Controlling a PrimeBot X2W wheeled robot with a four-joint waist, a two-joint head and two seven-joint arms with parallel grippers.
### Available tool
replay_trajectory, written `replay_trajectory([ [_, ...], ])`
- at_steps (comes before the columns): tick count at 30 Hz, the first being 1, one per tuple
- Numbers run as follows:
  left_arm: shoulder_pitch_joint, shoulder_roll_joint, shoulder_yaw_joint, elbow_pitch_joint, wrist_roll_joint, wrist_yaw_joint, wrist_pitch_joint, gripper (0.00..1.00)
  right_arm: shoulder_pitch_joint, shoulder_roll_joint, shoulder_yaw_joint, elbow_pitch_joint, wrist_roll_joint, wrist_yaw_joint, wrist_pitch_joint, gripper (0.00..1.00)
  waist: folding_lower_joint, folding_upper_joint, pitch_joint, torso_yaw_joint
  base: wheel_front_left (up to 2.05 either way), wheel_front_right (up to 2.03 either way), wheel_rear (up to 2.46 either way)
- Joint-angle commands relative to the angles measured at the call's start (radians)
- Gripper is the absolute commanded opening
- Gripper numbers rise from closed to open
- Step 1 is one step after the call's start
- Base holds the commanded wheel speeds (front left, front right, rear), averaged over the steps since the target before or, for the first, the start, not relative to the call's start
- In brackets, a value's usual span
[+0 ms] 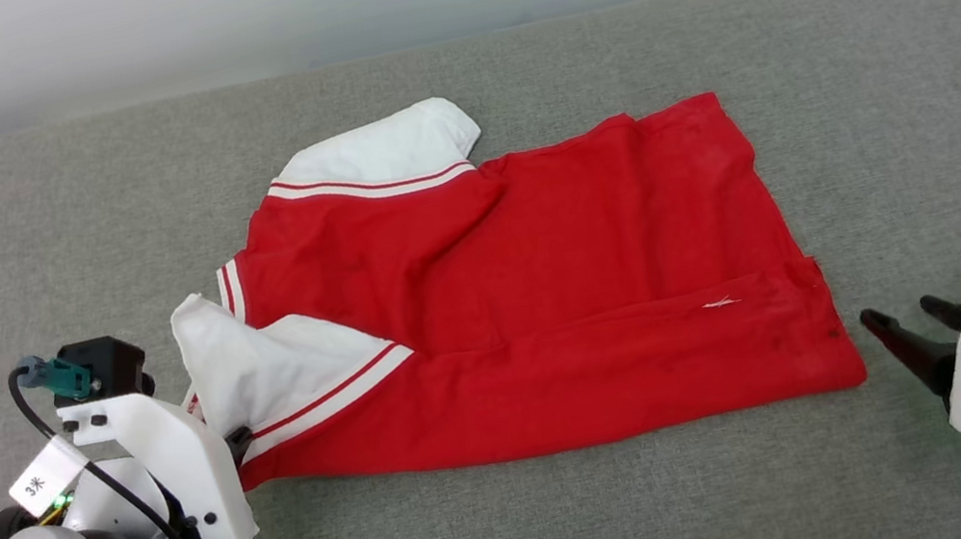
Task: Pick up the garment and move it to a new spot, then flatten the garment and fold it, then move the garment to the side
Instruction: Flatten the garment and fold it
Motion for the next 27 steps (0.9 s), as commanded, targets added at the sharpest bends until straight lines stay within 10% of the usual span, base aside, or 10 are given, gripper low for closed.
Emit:
replay_trajectory([
  [1,0.015,0.006,-0.001,-0.019,0.008,0.008,-0.003,0.00,-0.010,-0.001,0.011,-0.008,0.007,-0.001,0.039,1.00,-0.0001,0.0000,0.011,0.009,0.00,0.00,0.00],
  [14,-0.001,-0.018,-0.011,-0.083,0.026,0.027,-0.028,0.00,-0.056,0.031,0.139,0.046,0.029,-0.001,0.214,1.00,-0.0001,0.0000,0.081,0.046,0.00,0.00,0.00],
  [15,0.000,-0.019,-0.011,-0.081,0.026,0.027,-0.028,0.00,-0.057,0.028,0.149,0.054,0.026,-0.001,0.212,0.95,-0.0001,0.0000,0.083,0.047,0.00,0.00,0.00],
  [16,0.000,-0.020,-0.012,-0.079,0.026,0.026,-0.030,0.00,-0.060,0.027,0.152,0.060,0.025,-0.001,0.203,0.41,-0.0001,0.0000,0.083,0.047,0.00,0.00,0.00],
  [18,0.002,-0.022,-0.010,-0.076,0.025,0.026,-0.036,0.00,-0.064,0.025,0.163,0.068,0.028,-0.001,0.191,0.00,-0.0001,0.0000,0.079,0.047,0.00,0.00,0.00],
  [27,0.039,-0.002,0.001,-0.099,0.042,0.033,-0.074,0.00,-0.084,-0.023,0.170,0.052,0.037,-0.001,0.139,0.00,-0.0001,0.0000,0.007,0.034,0.00,0.00,0.00],
])
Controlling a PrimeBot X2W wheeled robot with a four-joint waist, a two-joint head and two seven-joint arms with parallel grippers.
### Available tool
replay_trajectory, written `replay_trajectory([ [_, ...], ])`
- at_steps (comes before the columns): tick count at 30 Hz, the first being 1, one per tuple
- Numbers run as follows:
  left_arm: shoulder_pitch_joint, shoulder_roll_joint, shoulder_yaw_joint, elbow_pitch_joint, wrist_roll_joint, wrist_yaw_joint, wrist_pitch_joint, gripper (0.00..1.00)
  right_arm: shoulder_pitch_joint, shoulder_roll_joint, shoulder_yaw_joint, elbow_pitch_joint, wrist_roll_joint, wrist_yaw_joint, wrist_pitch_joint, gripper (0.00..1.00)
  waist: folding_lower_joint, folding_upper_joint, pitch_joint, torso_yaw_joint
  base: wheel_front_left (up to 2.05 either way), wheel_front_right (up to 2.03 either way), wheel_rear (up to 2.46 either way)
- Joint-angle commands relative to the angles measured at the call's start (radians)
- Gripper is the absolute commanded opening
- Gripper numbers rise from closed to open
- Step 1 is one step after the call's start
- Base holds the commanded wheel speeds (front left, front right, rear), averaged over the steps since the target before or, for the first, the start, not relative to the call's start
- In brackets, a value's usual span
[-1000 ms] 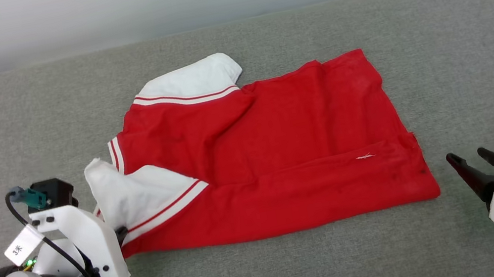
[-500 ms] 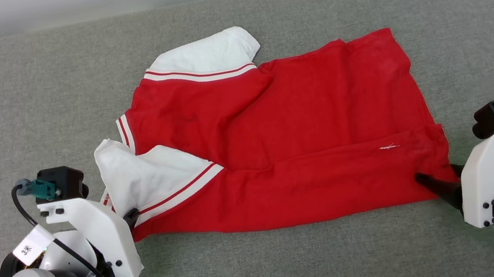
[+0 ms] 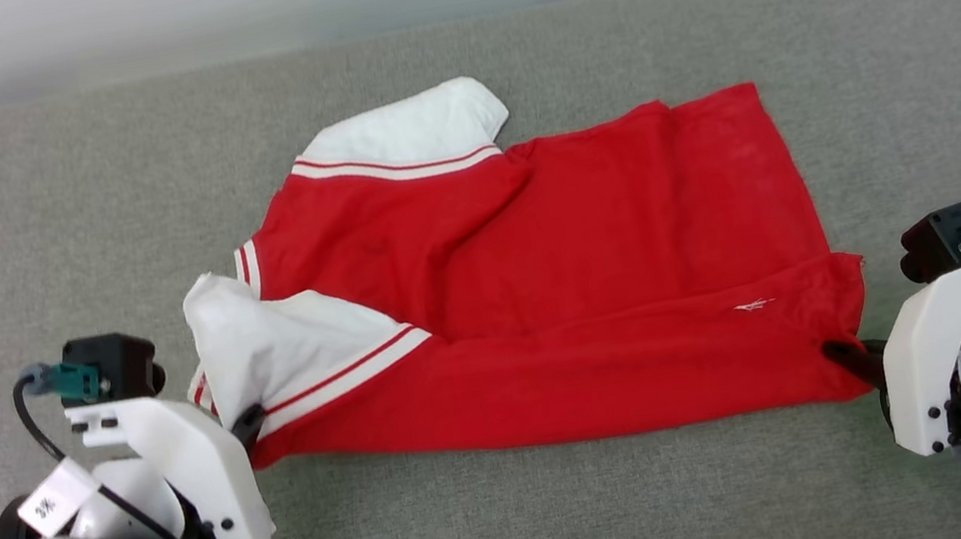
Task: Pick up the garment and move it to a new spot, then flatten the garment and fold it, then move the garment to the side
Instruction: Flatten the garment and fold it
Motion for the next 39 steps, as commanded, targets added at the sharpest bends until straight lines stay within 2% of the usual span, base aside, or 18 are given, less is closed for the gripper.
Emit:
replay_trajectory([
  [1,0.030,0.007,0.004,-0.013,0.000,0.006,-0.009,0.00,0.007,-0.009,0.004,-0.009,0.011,-0.001,-0.009,0.00,-0.0001,0.0000,-0.033,-0.009,0.00,0.00,0.00],
  [9,0.163,0.032,0.025,-0.069,-0.022,0.048,-0.027,0.00,0.096,-0.012,0.026,-0.052,0.035,-0.001,-0.017,0.00,-0.0001,0.0000,-0.125,-0.017,0.00,0.00,0.00],
  [19,0.376,0.060,0.066,-0.119,-0.086,0.103,-0.041,0.00,0.303,0.016,-0.040,-0.155,0.041,-0.001,0.011,0.00,-0.0001,0.0000,-0.203,-0.012,0.00,0.00,0.00],
  [23,0.429,0.037,0.073,-0.100,-0.120,0.101,-0.055,0.00,0.358,0.048,-0.070,-0.162,0.028,-0.001,0.023,0.00,-0.0001,0.0000,-0.204,-0.013,0.00,0.00,0.00],
  [29,0.422,-0.023,0.059,-0.002,-0.148,0.055,-0.089,0.00,0.394,0.104,-0.103,-0.121,0.015,-0.001,0.013,0.00,-0.0001,0.0000,-0.192,-0.013,0.00,0.00,0.00],
  [30,0.397,-0.048,0.053,0.056,-0.146,0.032,-0.112,0.31,0.393,0.122,-0.111,-0.100,0.014,-0.001,-0.016,1.00,-0.0001,0.0000,-0.188,-0.013,0.00,0.00,0.00],
  [32,0.381,-0.063,0.049,0.087,-0.142,0.023,-0.127,1.00,0.391,0.132,-0.114,-0.098,0.013,-0.001,-0.044,1.00,-0.0001,0.0000,-0.187,-0.012,0.00,0.00,0.00],
  [35,0.357,-0.076,0.049,0.115,-0.134,0.005,-0.152,1.00,0.385,0.136,-0.118,-0.113,0.001,-0.001,-0.104,1.00,-0.0001,0.0000,-0.189,-0.012,0.00,0.00,0.00],
  [36,0.333,-0.072,0.055,0.120,-0.116,-0.009,-0.182,1.00,0.374,0.147,-0.132,-0.139,-0.018,-0.001,-0.195,1.00,-0.0001,0.0000,-0.197,-0.012,0.00,0.00,0.00],
  [39,0.311,-0.061,0.062,0.120,-0.088,-0.009,-0.215,1.00,0.366,0.155,-0.151,-0.164,-0.061,-0.001,-0.288,1.00,-0.0001,0.0000,-0.209,-0.013,0.00,0.00,0.00],
])
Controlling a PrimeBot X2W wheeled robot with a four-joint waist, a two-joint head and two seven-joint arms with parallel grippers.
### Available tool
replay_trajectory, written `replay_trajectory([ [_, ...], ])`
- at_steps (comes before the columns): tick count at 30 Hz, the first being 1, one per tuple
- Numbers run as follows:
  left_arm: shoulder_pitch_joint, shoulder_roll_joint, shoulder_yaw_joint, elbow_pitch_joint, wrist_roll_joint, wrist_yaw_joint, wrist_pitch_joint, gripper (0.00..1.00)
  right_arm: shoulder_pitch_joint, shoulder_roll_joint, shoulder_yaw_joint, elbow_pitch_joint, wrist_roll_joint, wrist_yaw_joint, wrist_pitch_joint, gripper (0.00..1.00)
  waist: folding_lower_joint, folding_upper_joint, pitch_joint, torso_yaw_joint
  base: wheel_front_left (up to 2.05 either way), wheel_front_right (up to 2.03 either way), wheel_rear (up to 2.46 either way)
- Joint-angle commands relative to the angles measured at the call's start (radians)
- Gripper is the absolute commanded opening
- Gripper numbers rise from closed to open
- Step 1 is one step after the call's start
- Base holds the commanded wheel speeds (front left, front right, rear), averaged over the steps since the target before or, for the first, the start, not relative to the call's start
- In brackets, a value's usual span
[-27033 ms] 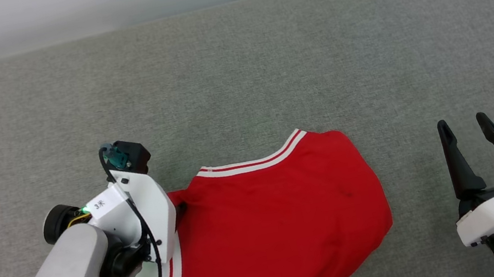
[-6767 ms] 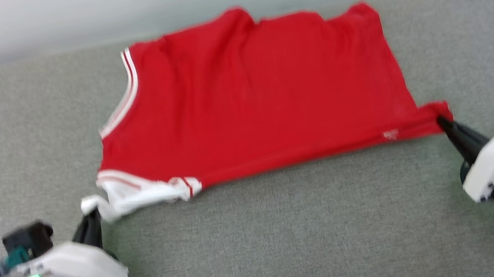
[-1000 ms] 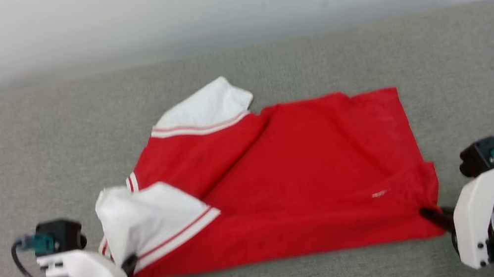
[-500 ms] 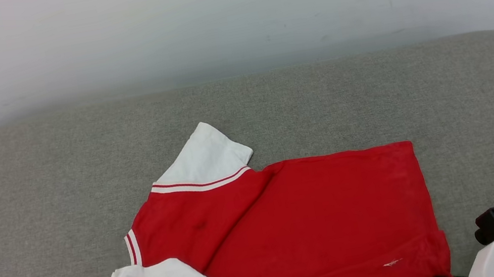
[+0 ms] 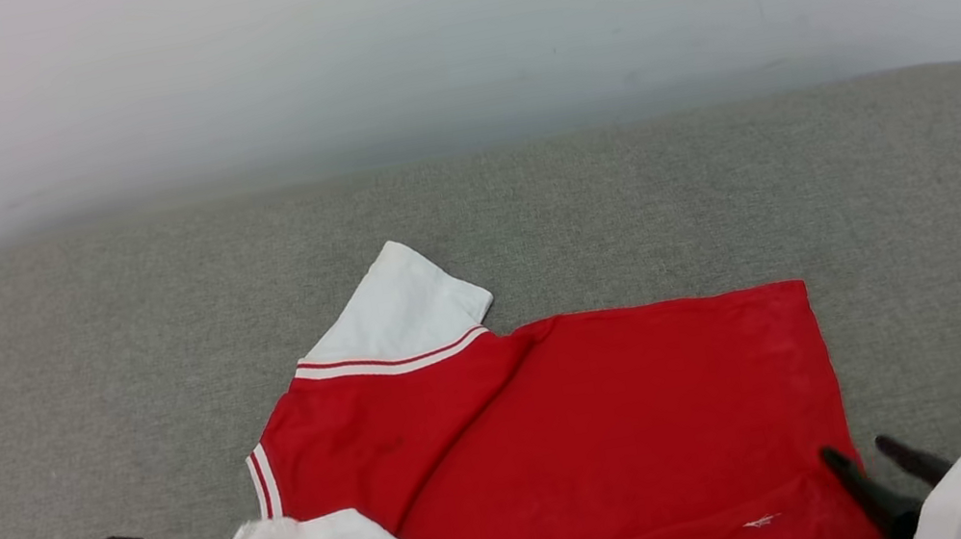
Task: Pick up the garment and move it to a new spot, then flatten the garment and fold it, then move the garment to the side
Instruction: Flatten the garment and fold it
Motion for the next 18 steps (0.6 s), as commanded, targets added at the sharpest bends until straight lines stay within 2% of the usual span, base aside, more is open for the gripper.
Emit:
replay_trajectory([
  [1,-0.016,0.003,0.004,0.000,0.013,0.004,-0.012,1.00,-0.013,0.009,-0.010,-0.011,-0.016,-0.001,-0.030,1.00,0.0000,0.0000,-0.007,-0.002,0.00,0.00,0.00],
  [2,-0.044,0.011,0.004,0.004,0.043,0.006,-0.039,1.00,-0.031,0.027,-0.041,-0.033,-0.080,-0.001,-0.123,1.00,0.0000,0.0000,-0.015,-0.009,0.00,0.00,0.00],
  [9,-0.158,-0.007,0.015,0.011,0.133,0.016,-0.155,1.00,-0.076,0.077,-0.099,-0.119,-0.193,-0.001,-0.284,1.00,0.0000,0.0000,0.020,-0.037,0.00,0.00,0.00],
  [18,-0.396,-0.042,-0.010,0.088,0.210,-0.023,-0.216,1.00,-0.165,0.101,-0.088,-0.185,-0.227,-0.001,-0.335,1.00,0.0000,0.0000,0.165,-0.106,0.00,0.00,0.00],
])
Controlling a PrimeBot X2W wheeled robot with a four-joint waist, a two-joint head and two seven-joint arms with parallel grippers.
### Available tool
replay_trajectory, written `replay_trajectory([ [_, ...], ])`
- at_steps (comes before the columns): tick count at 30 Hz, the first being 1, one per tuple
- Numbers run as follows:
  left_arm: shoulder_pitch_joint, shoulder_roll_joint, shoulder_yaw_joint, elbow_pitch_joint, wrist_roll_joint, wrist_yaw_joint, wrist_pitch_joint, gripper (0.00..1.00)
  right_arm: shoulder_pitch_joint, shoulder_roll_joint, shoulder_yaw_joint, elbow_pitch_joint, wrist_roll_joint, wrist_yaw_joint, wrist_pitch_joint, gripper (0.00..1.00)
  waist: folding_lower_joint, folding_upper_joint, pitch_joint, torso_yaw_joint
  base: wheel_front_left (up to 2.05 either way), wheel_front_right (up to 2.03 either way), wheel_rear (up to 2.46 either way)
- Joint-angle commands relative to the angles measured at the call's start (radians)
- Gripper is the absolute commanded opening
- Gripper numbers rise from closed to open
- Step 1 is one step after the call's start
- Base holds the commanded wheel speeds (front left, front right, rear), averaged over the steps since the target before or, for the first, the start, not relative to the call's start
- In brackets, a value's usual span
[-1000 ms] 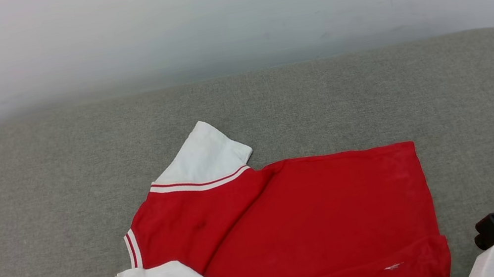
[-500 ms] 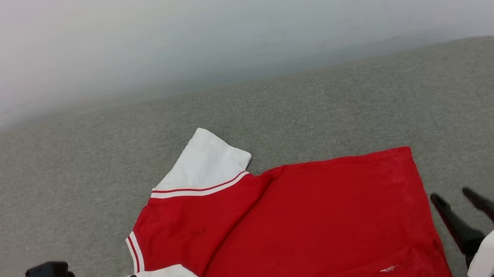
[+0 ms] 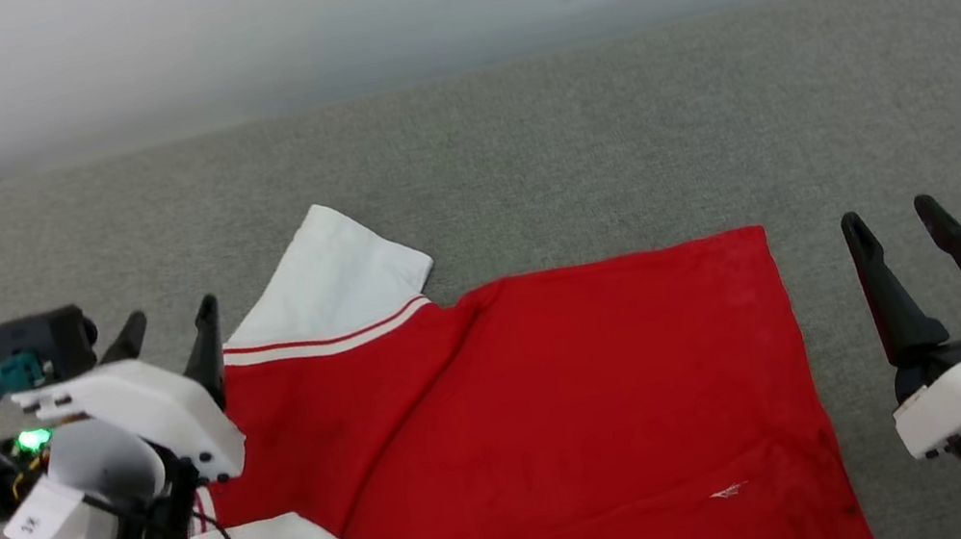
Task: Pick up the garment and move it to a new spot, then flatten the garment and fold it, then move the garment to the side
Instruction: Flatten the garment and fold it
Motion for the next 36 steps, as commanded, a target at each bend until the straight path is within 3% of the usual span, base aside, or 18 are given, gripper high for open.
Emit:
replay_trajectory([
  [1,-0.043,-0.009,-0.002,0.020,0.005,-0.009,-0.005,1.00,-0.025,0.007,0.005,-0.005,-0.003,-0.001,-0.008,1.00,-0.0002,0.0000,0.062,-0.042,0.00,0.00,0.00],
  [8,-0.241,-0.002,-0.037,0.177,0.011,-0.079,0.087,1.00,-0.100,0.010,0.037,0.019,-0.009,-0.001,-0.040,1.00,-0.0002,0.0000,0.156,-0.115,0.00,0.00,0.00],
  [15,-0.430,0.040,-0.096,0.355,-0.011,-0.176,0.326,1.00,-0.136,0.027,0.063,0.083,0.012,-0.001,-0.077,1.00,-0.0002,0.0000,0.214,-0.201,0.00,0.00,0.00],
  [19,-0.462,0.056,-0.110,0.395,-0.018,-0.179,0.406,1.00,-0.142,0.031,0.076,0.106,0.028,-0.001,-0.089,1.00,-0.0002,0.0000,0.222,-0.225,0.00,0.00,0.00],
  [27,-0.443,0.074,-0.164,0.486,-0.051,-0.147,0.674,1.00,-0.149,0.036,0.093,0.150,0.052,-0.001,-0.109,1.00,-0.0002,0.0000,0.240,-0.258,0.00,0.00,0.00],
  [28,-0.435,0.071,-0.166,0.486,-0.058,-0.143,0.694,0.70,-0.150,0.036,0.092,0.156,0.055,-0.001,-0.108,1.00,-0.0002,0.0000,0.242,-0.260,0.00,0.00,0.00],
  [29,-0.428,0.069,-0.167,0.482,-0.065,-0.142,0.705,0.00,-0.152,0.034,0.092,0.161,0.058,-0.001,-0.105,1.00,-0.0002,0.0000,0.245,-0.261,0.00,0.00,0.00],
  [36,-0.428,0.068,-0.144,0.428,-0.070,-0.130,0.657,0.00,-0.183,-0.009,0.107,0.220,0.144,-0.001,-0.056,1.00,-0.0002,0.0000,0.242,-0.245,0.00,0.00,0.00],
])
